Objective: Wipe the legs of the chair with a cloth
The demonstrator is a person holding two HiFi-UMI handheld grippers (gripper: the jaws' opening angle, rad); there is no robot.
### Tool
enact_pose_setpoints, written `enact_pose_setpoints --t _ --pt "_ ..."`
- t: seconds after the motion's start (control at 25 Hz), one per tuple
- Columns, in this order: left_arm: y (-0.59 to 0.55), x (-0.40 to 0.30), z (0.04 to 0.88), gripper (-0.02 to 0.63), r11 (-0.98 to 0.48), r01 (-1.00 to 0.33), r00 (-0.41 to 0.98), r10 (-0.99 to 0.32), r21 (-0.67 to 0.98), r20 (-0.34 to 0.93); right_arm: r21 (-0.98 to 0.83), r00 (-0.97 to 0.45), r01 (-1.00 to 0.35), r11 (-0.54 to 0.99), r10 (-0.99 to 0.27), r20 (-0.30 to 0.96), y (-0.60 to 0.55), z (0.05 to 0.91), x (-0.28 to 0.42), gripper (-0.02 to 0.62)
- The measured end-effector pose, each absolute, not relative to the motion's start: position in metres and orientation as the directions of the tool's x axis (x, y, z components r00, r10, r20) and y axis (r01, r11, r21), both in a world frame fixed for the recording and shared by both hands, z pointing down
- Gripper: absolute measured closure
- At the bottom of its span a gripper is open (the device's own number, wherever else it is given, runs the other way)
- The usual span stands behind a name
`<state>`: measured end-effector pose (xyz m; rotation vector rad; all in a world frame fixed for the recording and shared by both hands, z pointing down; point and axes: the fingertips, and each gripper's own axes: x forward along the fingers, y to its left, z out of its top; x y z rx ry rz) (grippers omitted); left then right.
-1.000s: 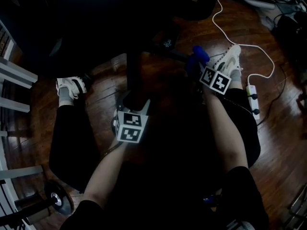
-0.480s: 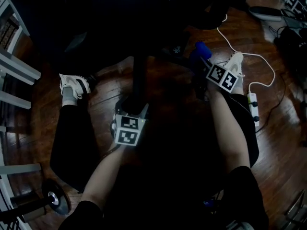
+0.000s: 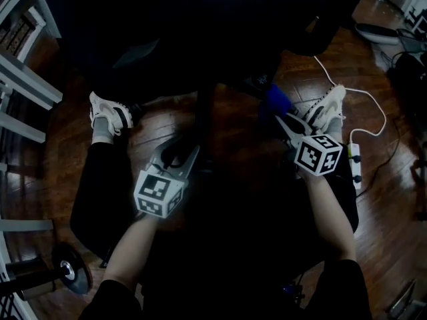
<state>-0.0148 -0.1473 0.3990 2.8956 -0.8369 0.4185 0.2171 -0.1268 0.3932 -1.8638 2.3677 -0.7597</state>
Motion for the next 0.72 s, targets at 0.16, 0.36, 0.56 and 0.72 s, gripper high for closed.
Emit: enact_pose_setpoints --t 0.16,0.36,0.56,0.72 --pt "-0.150 -0.057 0.378 0.536 -0.838 -0.541 0.823 -0.512 0.067 0.247 -0.239 -0.313 -0.937 0.256 -0.917 0.246 -0.073 0.356 0.196 0.520" --pt "-0.146 -0.107 0.369 0.546 -0.799 -0.601 0.783 -0.590 -0.005 0.199 -0.182 -0.288 -0.949 0.258 -0.942 0.169 -0.036 0.346 0.169 0.520" --pt "-0.134 -0.128 0.385 0.555 -0.759 -0.643 0.765 -0.628 0.102 0.146 -0.229 -0.178 -0.964 0.134 -0.966 0.185 -0.032 0.384 0.145 0.522" --pt "-0.124 -0.114 0.400 0.561 -0.773 -0.621 0.782 -0.600 0.130 0.167 -0.061 -0.175 -0.985 0.164 -0.946 0.273 -0.028 0.416 0.112 0.525"
